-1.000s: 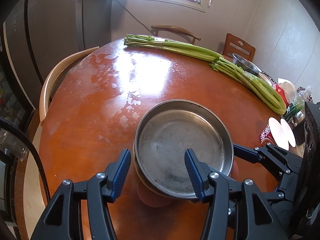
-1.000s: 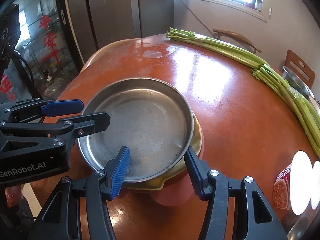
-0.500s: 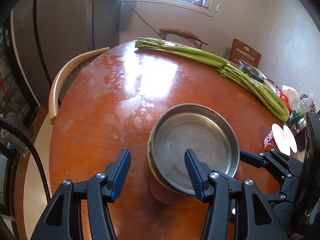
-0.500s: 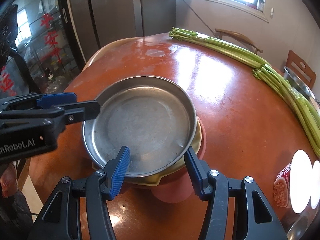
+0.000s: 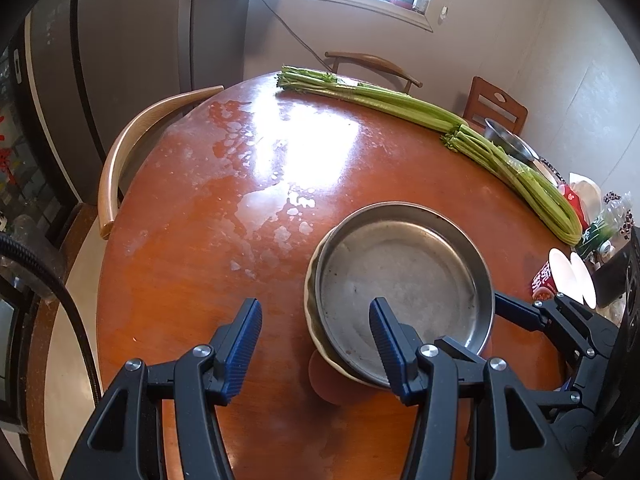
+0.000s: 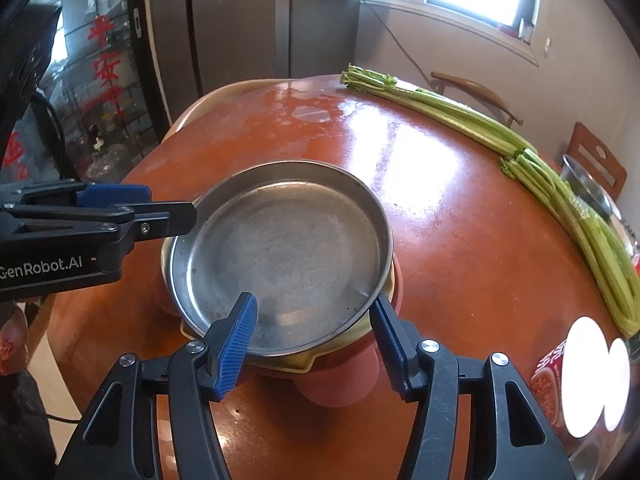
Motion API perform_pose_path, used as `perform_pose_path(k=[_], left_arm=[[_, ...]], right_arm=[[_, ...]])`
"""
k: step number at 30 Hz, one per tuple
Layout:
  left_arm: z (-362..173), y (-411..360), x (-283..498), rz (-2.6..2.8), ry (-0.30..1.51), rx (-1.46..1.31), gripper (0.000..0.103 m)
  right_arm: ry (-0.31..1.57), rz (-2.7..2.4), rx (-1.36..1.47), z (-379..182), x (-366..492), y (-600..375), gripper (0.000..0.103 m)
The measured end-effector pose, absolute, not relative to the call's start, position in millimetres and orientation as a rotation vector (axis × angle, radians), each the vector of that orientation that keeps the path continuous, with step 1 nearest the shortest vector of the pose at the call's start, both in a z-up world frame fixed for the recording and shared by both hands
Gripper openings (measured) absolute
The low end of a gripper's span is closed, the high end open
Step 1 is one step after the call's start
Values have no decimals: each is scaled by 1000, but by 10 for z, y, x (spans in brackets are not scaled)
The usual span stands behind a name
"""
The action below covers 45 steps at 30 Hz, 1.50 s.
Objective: Organize plates and bowls
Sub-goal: 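Lower the silver pan onto the yellow shell bowl with the left gripper, then open the left gripper and release the pan on the stack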
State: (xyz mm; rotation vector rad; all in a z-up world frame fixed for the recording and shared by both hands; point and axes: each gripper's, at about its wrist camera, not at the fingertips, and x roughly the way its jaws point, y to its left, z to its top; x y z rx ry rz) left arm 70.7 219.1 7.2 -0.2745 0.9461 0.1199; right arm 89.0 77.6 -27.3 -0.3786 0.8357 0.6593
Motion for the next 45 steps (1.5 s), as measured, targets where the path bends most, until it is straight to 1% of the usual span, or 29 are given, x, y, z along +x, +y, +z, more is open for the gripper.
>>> perform_pose_path(k=[19, 37, 45], left_arm=[[-46, 2204, 756, 111, 977, -299, 56], [-228, 2224, 898, 92, 1018, -338, 56], [-294, 2113, 958, 53, 1041, -349, 56]], right_arm=[[812, 586, -319, -199, 1005, 569, 62], [825, 662, -327, -278, 961, 704, 63], [838, 635, -260, -261, 1036, 481, 63]])
